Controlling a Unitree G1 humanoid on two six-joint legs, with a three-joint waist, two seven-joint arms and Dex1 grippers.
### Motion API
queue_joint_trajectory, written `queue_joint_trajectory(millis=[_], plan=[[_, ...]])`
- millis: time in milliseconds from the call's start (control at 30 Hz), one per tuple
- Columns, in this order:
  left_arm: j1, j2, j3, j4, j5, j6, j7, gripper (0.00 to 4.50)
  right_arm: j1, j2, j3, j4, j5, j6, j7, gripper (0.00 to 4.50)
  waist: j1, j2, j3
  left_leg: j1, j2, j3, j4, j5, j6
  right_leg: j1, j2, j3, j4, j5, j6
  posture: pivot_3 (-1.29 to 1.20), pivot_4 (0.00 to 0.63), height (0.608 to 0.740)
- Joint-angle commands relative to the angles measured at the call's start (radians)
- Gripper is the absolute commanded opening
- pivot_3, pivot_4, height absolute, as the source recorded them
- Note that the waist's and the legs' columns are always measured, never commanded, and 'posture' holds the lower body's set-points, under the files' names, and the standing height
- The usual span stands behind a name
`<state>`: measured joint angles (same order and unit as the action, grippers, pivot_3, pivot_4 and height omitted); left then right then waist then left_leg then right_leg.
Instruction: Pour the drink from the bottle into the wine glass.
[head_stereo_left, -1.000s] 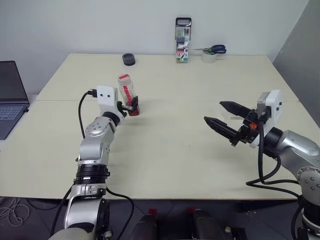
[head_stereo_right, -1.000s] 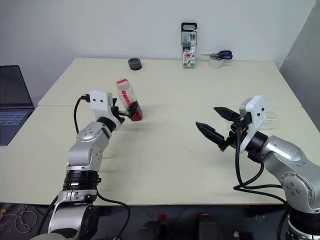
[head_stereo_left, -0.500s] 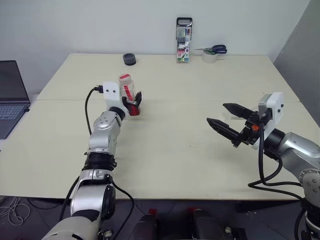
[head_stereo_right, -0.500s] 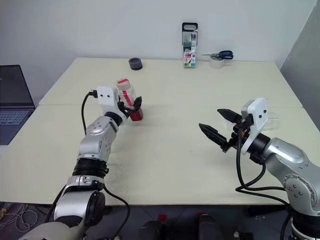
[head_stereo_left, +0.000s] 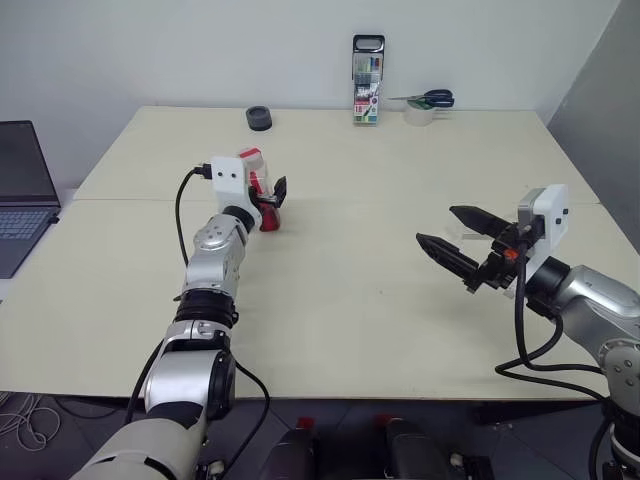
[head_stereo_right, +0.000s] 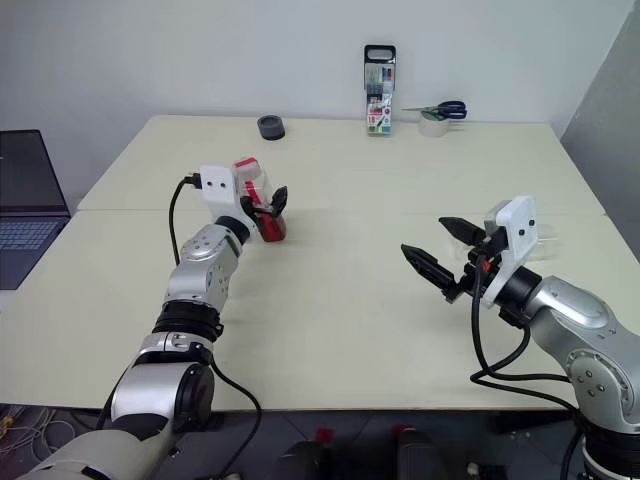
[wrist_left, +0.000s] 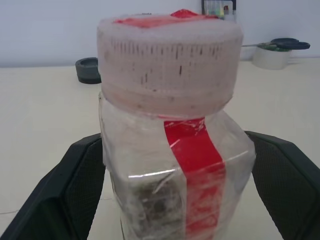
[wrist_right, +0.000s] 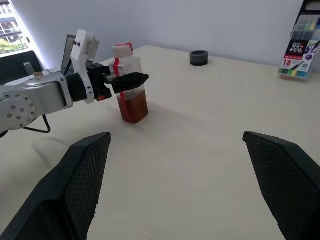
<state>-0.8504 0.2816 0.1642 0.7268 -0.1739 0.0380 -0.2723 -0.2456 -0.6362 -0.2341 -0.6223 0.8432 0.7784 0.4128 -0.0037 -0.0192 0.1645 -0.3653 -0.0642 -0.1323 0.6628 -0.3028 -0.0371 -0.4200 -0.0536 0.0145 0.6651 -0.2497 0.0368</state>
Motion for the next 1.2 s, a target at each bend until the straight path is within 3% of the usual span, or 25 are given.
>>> queue_joint_trajectory(millis=[33,733,767,900,1067,1200], plan=[[-0.027,0.011,0.004,-0.008,0.008,-0.029,-0.004,4.45,-0.008,0.000,-0.015,-0.028,-0.004,-0.025,-0.004,4.50,0.000,0.000,0.000,0.000,0.000,0.000,0.000,0.000,0.000,0.000,0.000,0.000,0.000,0.000,0.000,0.00,0.150,0.740],[-0.020,0.006,0.005,-0.054,-0.002,-0.025,-0.004,4.45,0.004,0.013,-0.002,-0.031,-0.011,-0.035,-0.013,4.50,0.000,0.000,0.000,0.000,0.000,0.000,0.000,0.000,0.000,0.000,0.000,0.000,0.000,0.000,0.000,0.00,0.150,0.740],[-0.018,0.006,0.006,-0.058,-0.003,-0.025,-0.004,4.08,0.004,0.013,-0.002,-0.030,-0.011,-0.035,-0.012,4.50,0.000,0.000,0.000,0.000,0.000,0.000,0.000,0.000,0.000,0.000,0.000,0.000,0.000,0.000,0.000,0.00,0.150,0.740],[-0.012,0.010,0.014,-0.075,-0.008,-0.021,0.000,3.44,-0.002,0.011,-0.002,-0.026,-0.014,-0.033,-0.010,4.50,0.000,0.000,0.000,0.000,0.000,0.000,0.000,0.000,0.000,0.000,0.000,0.000,0.000,0.000,0.000,0.00,0.150,0.740],[0.005,0.016,0.019,-0.093,-0.011,-0.006,0.004,2.00,-0.012,0.013,0.003,-0.019,-0.020,-0.035,-0.010,4.50,0.000,0.000,0.000,0.000,0.000,0.000,0.000,0.000,0.000,0.000,0.000,0.000,0.000,0.000,0.000,0.00,0.150,0.740],[0.015,0.023,0.021,-0.107,-0.011,0.011,0.009,1.90,-0.014,0.018,0.008,-0.014,-0.029,-0.039,-0.010,4.50,-0.001,0.000,0.000,0.000,0.000,0.000,0.000,0.000,0.000,0.000,0.000,0.000,0.000,0.000,0.000,0.00,0.150,0.740]])
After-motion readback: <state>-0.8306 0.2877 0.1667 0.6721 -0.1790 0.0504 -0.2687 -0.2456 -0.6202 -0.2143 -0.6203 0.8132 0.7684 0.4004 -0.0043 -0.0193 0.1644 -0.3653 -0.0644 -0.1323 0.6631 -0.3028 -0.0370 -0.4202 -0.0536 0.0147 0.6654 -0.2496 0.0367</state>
